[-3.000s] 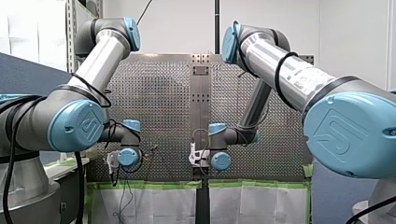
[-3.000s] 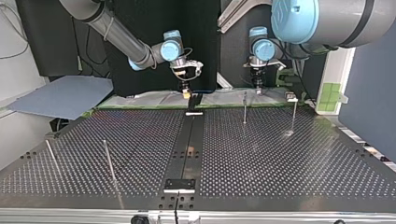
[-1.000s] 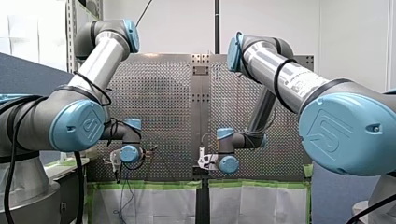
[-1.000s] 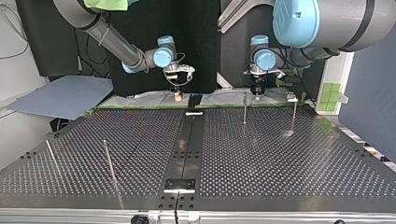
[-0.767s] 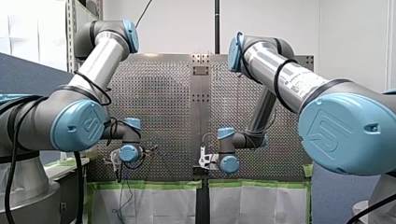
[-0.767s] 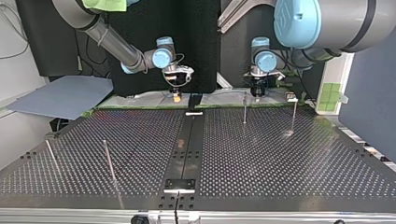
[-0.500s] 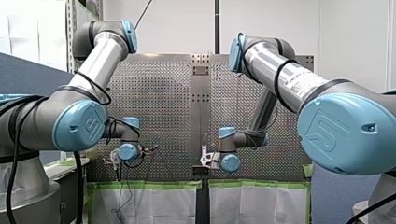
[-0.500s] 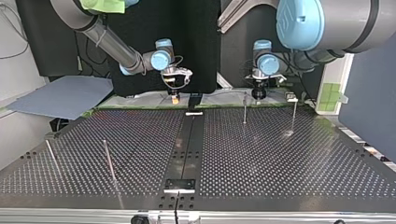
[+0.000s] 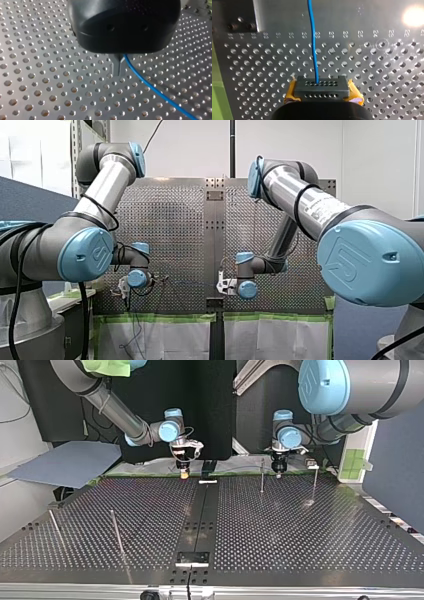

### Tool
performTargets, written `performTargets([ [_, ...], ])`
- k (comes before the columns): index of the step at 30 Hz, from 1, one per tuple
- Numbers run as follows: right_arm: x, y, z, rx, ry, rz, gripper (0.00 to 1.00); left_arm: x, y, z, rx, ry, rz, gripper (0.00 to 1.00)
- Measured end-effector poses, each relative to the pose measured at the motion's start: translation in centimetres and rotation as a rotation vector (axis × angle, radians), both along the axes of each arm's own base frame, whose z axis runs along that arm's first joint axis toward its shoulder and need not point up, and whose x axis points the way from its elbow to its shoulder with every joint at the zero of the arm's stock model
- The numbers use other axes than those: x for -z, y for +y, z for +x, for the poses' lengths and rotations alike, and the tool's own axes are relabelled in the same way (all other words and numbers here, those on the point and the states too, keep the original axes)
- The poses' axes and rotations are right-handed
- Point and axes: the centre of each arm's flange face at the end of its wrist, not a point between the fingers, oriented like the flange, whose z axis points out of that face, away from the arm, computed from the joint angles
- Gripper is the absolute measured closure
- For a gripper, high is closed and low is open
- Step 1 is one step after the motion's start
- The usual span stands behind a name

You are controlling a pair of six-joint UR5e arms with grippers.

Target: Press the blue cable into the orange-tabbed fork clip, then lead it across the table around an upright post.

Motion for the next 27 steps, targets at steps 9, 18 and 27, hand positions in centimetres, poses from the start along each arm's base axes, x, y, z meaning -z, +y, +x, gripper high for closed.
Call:
performTargets([
  [9, -0.2, -1.0, -0.7, 0.016, 0.008, 0.009, 1.0, 0.1, 0.6, 0.1, -0.01, 0.015, 0.015, 1.0],
  [18, -0.1, -1.1, -0.9, 0.018, 0.015, 0.018, 1.0, 0.3, 1.1, -0.3, -0.032, 0.051, 0.107, 0.46],
  [27, 0.1, -1.0, -1.1, 0.018, 0.024, 0.032, 1.0, 0.5, 1.0, -0.6, 0.031, 0.087, 0.132, 0.0],
])
